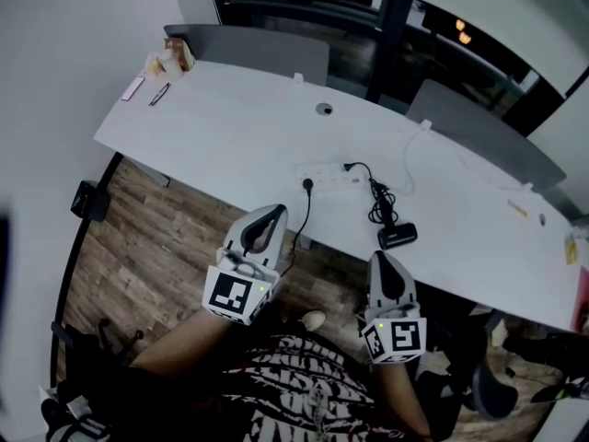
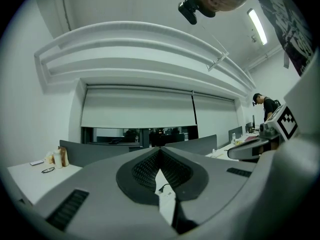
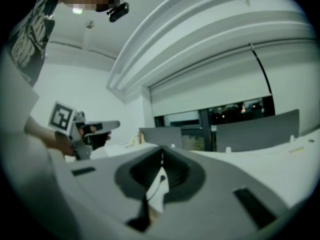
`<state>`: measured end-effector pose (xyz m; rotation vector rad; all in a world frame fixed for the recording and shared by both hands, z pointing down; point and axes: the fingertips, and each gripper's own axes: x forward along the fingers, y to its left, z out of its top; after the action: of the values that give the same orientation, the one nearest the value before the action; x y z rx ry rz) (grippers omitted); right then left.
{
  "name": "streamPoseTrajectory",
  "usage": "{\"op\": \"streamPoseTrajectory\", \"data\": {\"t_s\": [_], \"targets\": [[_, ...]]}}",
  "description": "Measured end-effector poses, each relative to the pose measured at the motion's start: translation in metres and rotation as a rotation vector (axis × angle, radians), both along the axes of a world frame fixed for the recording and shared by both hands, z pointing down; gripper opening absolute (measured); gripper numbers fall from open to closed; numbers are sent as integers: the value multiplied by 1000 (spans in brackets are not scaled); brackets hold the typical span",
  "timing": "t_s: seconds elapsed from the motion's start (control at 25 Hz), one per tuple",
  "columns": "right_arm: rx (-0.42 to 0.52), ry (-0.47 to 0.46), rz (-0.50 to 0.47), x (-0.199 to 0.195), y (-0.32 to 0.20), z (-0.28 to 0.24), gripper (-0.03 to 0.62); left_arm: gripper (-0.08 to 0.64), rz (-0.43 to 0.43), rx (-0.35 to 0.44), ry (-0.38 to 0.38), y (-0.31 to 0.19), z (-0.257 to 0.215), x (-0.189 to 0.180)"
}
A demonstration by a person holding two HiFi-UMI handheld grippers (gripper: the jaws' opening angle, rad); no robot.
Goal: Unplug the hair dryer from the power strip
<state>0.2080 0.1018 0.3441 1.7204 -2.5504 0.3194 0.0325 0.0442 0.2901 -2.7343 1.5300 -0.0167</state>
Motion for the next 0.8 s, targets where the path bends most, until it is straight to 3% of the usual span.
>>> {"op": "streamPoseTrajectory", "data": {"t_s": [0.32,0.8], "targets": [[-25,-8,0,-20,-19,12,31,28,1,-37,-11,-19,14,-21],[-48,28,119,-50,-82,3,31,28,136,-42,39,-104,11,-38]]}}
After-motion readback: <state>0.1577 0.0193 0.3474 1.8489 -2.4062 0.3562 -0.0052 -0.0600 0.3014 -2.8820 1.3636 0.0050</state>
